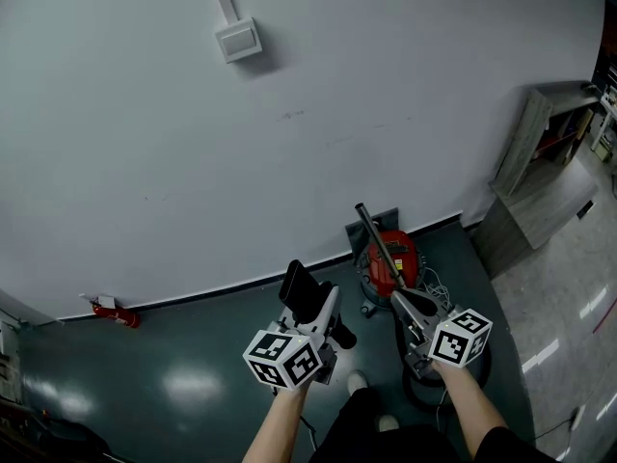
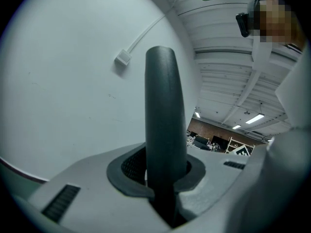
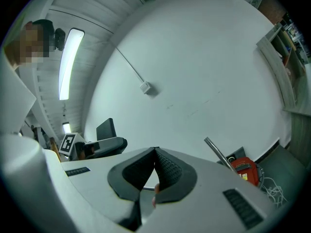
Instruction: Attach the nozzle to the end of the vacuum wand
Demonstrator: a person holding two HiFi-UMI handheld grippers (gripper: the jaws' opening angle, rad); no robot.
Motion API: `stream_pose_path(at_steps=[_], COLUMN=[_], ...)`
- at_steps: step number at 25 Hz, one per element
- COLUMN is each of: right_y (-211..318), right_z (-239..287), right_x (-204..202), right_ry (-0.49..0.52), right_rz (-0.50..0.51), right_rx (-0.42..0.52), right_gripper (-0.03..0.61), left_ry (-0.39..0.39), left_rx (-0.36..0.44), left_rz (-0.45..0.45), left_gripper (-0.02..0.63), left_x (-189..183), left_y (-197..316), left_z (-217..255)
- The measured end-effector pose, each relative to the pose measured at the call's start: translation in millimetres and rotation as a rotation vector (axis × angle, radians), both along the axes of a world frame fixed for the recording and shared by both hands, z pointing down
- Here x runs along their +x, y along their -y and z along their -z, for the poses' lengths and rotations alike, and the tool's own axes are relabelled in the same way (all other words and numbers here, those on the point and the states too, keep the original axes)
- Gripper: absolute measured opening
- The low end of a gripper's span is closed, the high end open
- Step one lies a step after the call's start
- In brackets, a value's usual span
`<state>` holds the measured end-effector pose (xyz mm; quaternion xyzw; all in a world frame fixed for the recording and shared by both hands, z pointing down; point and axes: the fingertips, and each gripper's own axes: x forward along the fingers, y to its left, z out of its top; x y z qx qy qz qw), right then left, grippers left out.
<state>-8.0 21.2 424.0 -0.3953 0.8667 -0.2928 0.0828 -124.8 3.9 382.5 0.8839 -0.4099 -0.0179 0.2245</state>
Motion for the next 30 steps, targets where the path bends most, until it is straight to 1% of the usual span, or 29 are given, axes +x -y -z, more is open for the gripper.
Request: stream_pose_path(at_steps=[10,18,26,30], right_y=[48.8,66.3,83.8,101.9], right_z=[-9.9,-10.0,-16.8,-24.1], right_x=[-20.9,-28.5,-22.7,-21.1], right_ry=[-0.023,-0.045,-0.056,-0.053], right_rz=[-0.014,-0.037,-0.049,-0.048], right_rx=[-0.030,-0.049,-0.058,-0.067], right_gripper=[0.017,0.017,0.018,0.017], left_ry=[-0.034,-0.054,-0.056,-0.047], left_rx=[-0.033,-0.043,-0.053,-0.061], left_rz=[-0.003,0.004,-0.002,-0.002], left_gripper=[0.061,0.061,0.061,0.061], left_x=[-23.0,-37.1,-34.9,-33.1], left_y=[52.3,79.6,98.9,113.5], left_z=[-13.3,-11.8,-18.8,-24.6])
